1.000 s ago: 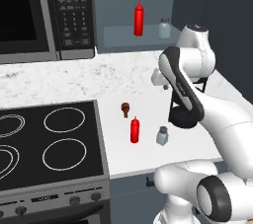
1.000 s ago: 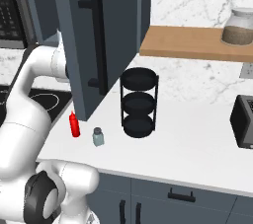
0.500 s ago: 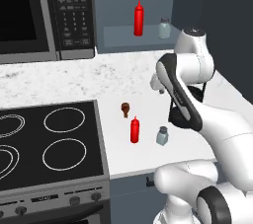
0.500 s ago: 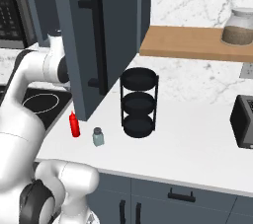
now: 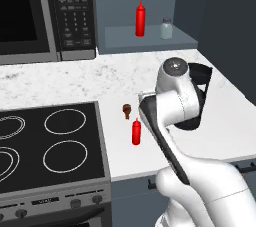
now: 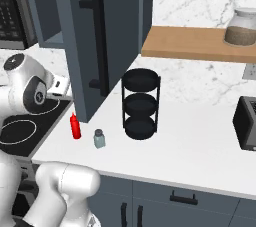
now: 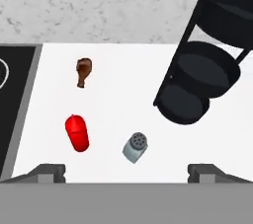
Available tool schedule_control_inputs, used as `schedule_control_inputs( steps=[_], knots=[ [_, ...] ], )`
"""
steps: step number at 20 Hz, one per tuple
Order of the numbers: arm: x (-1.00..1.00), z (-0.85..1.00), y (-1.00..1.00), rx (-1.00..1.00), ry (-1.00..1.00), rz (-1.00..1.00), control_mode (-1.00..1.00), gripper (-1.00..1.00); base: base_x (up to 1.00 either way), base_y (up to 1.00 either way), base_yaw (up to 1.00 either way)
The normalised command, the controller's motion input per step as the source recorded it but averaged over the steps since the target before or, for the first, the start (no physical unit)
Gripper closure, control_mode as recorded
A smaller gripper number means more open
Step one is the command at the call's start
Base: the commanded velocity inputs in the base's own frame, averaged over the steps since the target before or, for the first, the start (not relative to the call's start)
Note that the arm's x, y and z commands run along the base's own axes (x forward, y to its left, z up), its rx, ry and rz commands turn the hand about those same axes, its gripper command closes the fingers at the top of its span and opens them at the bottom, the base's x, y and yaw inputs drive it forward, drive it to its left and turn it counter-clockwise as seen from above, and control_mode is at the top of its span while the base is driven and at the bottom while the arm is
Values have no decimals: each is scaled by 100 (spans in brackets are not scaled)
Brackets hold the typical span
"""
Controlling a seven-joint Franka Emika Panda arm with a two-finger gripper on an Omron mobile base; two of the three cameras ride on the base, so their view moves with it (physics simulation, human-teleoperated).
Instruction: Put the shaker and condiment bottle from the counter next to their counterparts in the cabinet.
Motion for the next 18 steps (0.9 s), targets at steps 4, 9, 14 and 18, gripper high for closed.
schedule_control_inputs(
  steps=[4, 9, 14, 18],
  knots=[
    [7, -55, 69, -10, -23, -55, -100, -100, 0, 0, 0],
    [18, -21, 69, -3, -22, -54, -100, -100, 0, 0, 0],
    [13, -15, 43, 0, -15, -39, -100, -100, 0, 0, 0],
    [-2, -18, 0, 0, -4, -9, -100, -100, 0, 0, 0]
  ],
)
